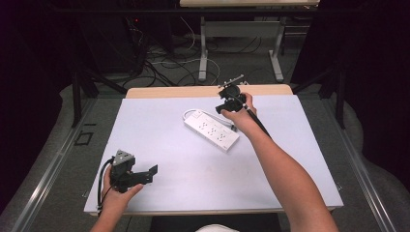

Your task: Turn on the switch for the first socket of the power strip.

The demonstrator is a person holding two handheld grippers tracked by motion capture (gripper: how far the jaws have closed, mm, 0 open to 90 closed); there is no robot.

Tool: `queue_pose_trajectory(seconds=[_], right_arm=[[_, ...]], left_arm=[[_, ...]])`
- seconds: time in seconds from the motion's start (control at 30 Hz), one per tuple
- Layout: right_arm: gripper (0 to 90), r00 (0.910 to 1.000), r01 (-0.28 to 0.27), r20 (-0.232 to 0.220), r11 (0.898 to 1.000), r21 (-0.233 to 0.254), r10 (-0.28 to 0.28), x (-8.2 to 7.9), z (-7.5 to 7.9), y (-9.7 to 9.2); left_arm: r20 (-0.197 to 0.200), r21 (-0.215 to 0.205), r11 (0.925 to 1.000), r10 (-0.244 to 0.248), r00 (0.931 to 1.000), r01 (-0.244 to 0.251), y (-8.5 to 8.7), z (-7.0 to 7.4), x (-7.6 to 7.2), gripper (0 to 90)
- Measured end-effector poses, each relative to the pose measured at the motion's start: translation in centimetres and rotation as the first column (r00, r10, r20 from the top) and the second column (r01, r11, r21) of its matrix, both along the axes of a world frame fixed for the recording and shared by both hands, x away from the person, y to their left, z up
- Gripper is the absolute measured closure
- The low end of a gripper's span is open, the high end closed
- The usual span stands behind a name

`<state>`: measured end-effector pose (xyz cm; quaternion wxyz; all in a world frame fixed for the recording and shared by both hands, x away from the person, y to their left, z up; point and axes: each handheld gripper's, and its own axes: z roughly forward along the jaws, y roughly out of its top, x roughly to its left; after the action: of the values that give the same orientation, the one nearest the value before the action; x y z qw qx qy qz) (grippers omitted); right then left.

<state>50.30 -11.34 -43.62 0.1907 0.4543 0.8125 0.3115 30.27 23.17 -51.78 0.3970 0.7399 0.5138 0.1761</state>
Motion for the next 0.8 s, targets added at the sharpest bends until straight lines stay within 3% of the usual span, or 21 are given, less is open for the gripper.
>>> queue_pose_trajectory(seconds=[0.47, 0.53, 0.8], right_arm=[[63.5, 0.9998, -0.016, -0.010, 1.000, 0.014, 0.016, 0.9, -1.3, 1.6], [64.9, 0.9997, -0.018, -0.020, 1.000, -0.009, 0.017, 1.0, -1.4, 1.8], [76.1, 0.9987, -0.022, -0.047, 1.000, -0.001, 0.022, 1.4, -2.0, 2.4]], left_arm=[[0.000, -0.007, 1.0000, 0.006, 1.0000, -0.006, 0.1, -0.1, 0.1, 6.6], [0.000, -0.006, 1.0000, 0.002, 1.0000, -0.002, 0.1, -0.1, 0.1, 6.6], [-0.003, -0.004, 1.0000, 0.005, 1.0000, -0.005, 0.2, -0.1, 0.1, 6.6]])
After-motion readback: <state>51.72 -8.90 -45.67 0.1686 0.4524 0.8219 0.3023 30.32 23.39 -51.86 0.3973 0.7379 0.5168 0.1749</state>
